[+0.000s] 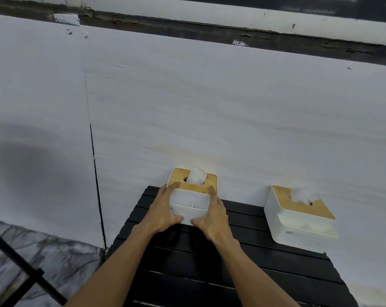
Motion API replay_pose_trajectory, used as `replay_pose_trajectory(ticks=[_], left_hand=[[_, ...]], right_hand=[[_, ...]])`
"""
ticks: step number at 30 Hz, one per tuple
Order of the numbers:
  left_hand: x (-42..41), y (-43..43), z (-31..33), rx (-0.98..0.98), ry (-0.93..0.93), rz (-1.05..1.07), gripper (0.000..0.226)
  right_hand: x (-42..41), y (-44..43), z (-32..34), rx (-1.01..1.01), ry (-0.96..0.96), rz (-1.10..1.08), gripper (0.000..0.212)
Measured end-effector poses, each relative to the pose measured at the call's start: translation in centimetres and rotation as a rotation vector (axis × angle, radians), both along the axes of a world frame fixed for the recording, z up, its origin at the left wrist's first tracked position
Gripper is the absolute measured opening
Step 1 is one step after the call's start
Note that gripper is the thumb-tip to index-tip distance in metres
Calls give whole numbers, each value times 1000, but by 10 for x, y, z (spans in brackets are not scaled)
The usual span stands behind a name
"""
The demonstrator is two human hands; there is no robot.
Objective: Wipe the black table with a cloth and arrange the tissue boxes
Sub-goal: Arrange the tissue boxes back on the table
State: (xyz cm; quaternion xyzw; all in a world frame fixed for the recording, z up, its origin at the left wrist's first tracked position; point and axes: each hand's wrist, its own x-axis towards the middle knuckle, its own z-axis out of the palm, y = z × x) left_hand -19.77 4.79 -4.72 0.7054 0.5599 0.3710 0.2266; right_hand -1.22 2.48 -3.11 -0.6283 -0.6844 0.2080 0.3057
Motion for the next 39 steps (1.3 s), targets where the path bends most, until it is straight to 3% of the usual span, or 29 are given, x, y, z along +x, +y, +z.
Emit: replay_pose_trajectory(ticks=[17, 23, 30, 39], left_hand=[[1, 1, 7, -55, 78, -20, 110], [20, -18, 23, 63, 161, 72, 125], [104, -58, 60, 263, 90, -52, 104], [236, -58, 54, 151, 110, -243, 110]], right_hand=[[3, 2, 1, -32, 6, 0, 116], [21, -18, 8, 61, -25, -29, 118], [123, -63, 35, 321, -69, -138, 90], [280, -76, 30, 160, -122, -328, 118]])
